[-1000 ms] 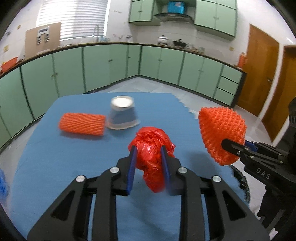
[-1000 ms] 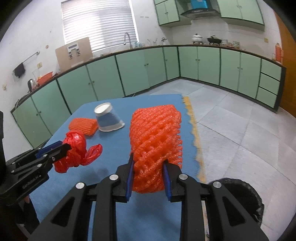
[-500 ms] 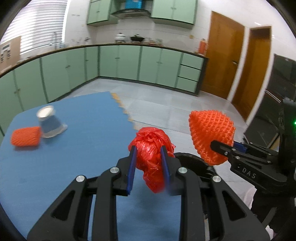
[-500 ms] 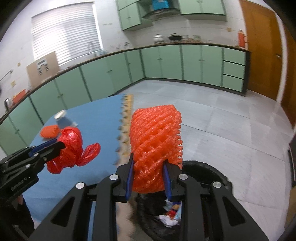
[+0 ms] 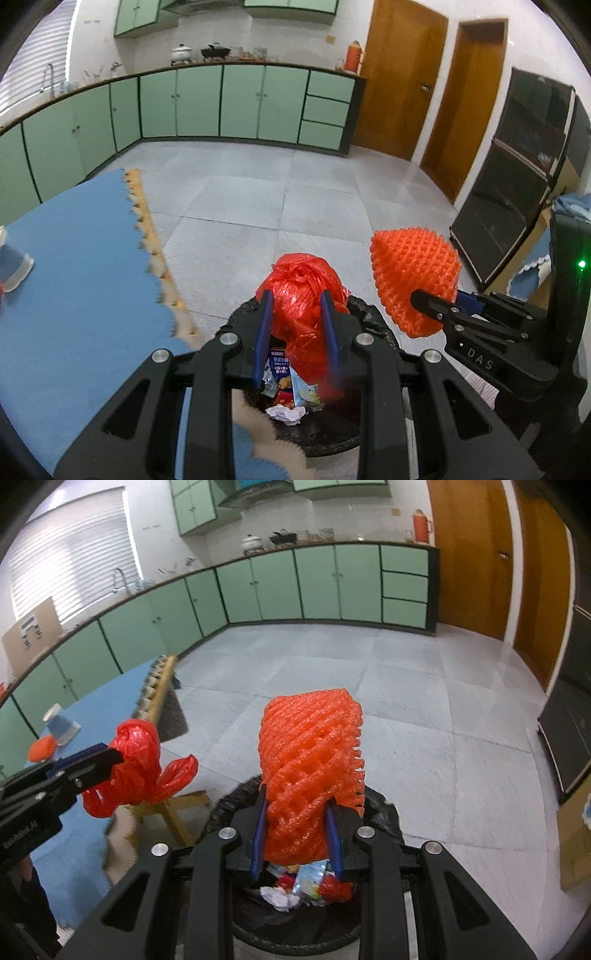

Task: Collect trash
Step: 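Carry the red bag and orange net over the black bin and open both grippers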

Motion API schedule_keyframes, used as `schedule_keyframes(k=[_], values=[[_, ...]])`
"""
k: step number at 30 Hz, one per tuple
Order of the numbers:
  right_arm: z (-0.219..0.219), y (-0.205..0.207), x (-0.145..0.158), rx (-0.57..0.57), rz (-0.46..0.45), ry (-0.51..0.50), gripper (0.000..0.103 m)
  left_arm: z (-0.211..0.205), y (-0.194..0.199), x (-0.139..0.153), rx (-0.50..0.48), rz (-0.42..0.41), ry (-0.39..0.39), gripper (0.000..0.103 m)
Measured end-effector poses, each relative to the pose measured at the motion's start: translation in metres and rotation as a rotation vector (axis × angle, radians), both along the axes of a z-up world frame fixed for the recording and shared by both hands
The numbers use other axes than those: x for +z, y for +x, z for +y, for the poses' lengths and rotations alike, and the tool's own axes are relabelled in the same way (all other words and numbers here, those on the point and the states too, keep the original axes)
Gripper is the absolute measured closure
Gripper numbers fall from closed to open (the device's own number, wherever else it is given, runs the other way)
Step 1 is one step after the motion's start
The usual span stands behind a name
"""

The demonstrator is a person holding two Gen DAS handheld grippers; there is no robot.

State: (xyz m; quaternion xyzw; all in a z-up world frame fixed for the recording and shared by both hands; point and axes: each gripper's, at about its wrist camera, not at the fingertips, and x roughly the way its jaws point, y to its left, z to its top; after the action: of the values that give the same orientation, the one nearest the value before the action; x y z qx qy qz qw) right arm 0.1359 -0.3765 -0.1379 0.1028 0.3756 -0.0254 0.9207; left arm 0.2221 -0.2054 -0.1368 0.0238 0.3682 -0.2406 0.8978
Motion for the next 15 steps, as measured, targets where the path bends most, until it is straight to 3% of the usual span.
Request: schedule_keyframes(k=[6,11,15], values=[[-0.014,0.000,-0.017,-0.028,0.036,0.008,0.071,-0.019,0.014,-0.017,-0.031,0.037,0.025,0.077],[-0.020,0.006,-0.021,-0.050,0.049,0.002,0.062,-0.031,0.018,-0.025,-0.041,0.067,0.034,0.059],[-0.031,0.006,-0.025,-0.073,0.053,0.008,0.054,-0.033,0.021,-0.025,-0.044,0.081,0.028,0.055]])
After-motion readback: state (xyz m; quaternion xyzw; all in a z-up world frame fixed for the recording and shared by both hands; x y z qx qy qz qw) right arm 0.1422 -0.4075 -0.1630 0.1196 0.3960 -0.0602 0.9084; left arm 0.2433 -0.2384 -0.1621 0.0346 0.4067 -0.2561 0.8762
